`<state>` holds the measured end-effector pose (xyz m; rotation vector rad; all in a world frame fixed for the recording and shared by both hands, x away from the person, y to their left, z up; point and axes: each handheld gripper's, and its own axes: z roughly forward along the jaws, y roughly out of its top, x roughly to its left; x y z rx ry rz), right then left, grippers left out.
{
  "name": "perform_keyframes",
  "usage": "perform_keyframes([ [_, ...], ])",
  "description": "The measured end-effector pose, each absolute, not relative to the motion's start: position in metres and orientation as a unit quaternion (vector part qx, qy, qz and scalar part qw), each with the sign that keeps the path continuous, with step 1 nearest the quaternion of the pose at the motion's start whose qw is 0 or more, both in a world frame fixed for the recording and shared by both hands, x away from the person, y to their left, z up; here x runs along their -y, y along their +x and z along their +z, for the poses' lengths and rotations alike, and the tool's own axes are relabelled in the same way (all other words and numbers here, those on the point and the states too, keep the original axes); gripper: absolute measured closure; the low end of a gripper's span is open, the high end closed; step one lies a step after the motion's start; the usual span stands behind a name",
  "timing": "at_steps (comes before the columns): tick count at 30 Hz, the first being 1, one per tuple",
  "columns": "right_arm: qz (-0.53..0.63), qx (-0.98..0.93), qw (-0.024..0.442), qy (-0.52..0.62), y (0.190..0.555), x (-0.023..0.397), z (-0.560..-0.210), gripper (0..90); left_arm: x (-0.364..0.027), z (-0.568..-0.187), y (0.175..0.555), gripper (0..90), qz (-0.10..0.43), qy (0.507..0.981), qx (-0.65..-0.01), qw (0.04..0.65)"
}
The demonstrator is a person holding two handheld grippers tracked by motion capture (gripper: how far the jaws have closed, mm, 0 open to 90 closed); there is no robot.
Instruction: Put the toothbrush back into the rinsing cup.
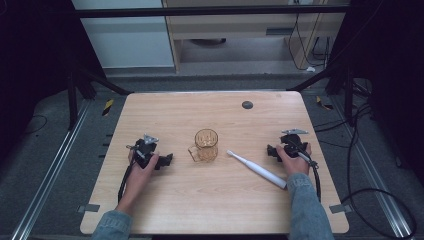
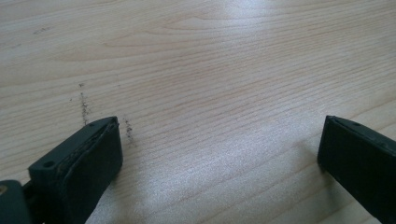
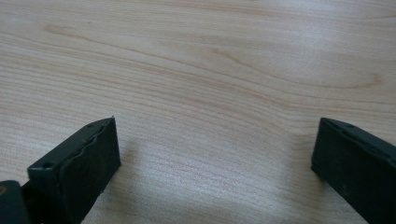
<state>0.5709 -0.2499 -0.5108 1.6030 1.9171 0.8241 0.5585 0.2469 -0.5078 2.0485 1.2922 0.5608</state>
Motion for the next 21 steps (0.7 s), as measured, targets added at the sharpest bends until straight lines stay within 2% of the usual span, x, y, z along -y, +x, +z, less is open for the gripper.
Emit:
perform_keyframes([
  [1, 0.303, -0.705, 0.252, 0.589, 0.571, 0.250, -0.511, 3.3, -0.247, -0.508, 0.559, 0.0, 0.214, 0.780, -0.492, 0.322],
  [2, 0.304, -0.715, 0.248, 0.579, 0.568, 0.251, -0.508, 11.4, -0.247, -0.508, 0.559, 0.0, 0.214, 0.780, -0.492, 0.322],
  [6, 0.290, -0.742, 0.261, 0.545, 0.555, 0.247, -0.497, 10.8, -0.247, -0.508, 0.559, 0.0, 0.214, 0.780, -0.492, 0.322],
  [10, 0.295, -0.781, 0.246, 0.493, 0.519, 0.236, -0.472, 14.5, -0.247, -0.508, 0.559, 0.0, 0.214, 0.780, -0.492, 0.322],
  [15, 0.289, -0.807, 0.227, 0.464, 0.496, 0.232, -0.457, 13.6, -0.247, -0.508, 0.559, 0.0, 0.214, 0.780, -0.492, 0.322],
  [21, 0.256, -0.840, 0.216, 0.426, 0.484, 0.225, -0.450, 22.1, -0.247, -0.508, 0.558, 0.0, 0.214, 0.780, -0.492, 0.322],
])
